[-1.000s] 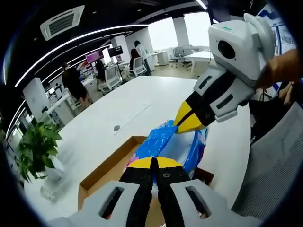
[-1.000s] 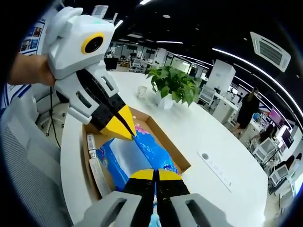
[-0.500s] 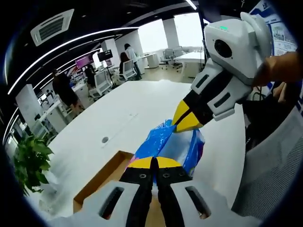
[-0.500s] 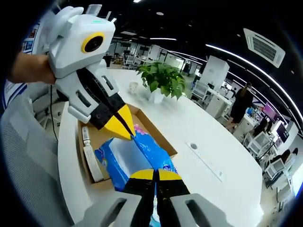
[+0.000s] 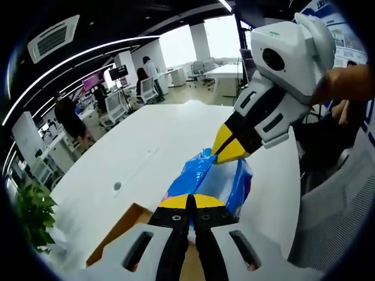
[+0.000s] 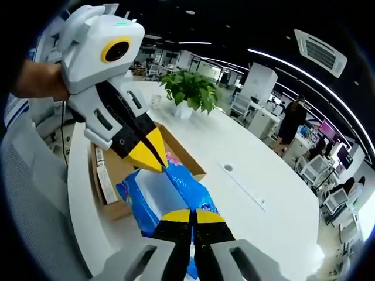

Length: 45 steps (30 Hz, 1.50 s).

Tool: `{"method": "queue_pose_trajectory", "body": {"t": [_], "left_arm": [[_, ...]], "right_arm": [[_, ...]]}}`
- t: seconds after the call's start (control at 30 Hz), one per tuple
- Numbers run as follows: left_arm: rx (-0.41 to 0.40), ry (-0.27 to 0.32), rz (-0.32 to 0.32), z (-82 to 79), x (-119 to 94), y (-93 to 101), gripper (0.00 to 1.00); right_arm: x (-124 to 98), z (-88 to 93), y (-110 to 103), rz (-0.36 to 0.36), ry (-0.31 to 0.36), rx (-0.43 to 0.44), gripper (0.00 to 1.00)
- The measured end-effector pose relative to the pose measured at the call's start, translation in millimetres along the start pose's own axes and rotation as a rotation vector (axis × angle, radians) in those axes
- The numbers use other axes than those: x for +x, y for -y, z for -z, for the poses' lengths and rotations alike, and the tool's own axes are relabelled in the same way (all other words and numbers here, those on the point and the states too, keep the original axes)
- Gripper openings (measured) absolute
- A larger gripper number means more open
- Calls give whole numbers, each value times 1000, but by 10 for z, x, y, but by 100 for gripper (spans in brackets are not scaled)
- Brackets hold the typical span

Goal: Operate the shoe box by opening the lid, removing the specified soft item, and placing it in the target area until the item is outside and the box remains undamaged.

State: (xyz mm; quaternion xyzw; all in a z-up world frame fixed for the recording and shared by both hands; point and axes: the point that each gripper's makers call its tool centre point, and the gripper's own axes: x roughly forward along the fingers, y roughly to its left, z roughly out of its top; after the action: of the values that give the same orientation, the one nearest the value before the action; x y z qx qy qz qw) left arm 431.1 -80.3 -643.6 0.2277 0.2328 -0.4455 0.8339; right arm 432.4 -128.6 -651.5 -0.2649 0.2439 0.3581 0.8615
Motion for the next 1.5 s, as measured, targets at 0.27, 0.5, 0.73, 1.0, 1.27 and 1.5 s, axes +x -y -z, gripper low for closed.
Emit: {"method": "queue_pose_trajectory", "body": {"t": [0.27,0.5,0.73,1.0,1.27,1.5], "left_arm": [[15,2,26,-137,190,97,0],[26,-3,50,-210,321,169,0],[33,-8,75,-280,482,252,0],[38,-2,107,-378,657,369,0],[47,-4,132,-464,828,453,0],[51,-10,154,-500,976,531,0]], "right_arm": [[-92,160,155,22,-18,15,0],[-142,312,251,36,-34,32,0],[-189,452,383,56,-52,46,0],[-271,606,557,85,-61,67,0],[-319,745,695,106,-68,91,0],[-344,875,796,118,-76,112,0]]}}
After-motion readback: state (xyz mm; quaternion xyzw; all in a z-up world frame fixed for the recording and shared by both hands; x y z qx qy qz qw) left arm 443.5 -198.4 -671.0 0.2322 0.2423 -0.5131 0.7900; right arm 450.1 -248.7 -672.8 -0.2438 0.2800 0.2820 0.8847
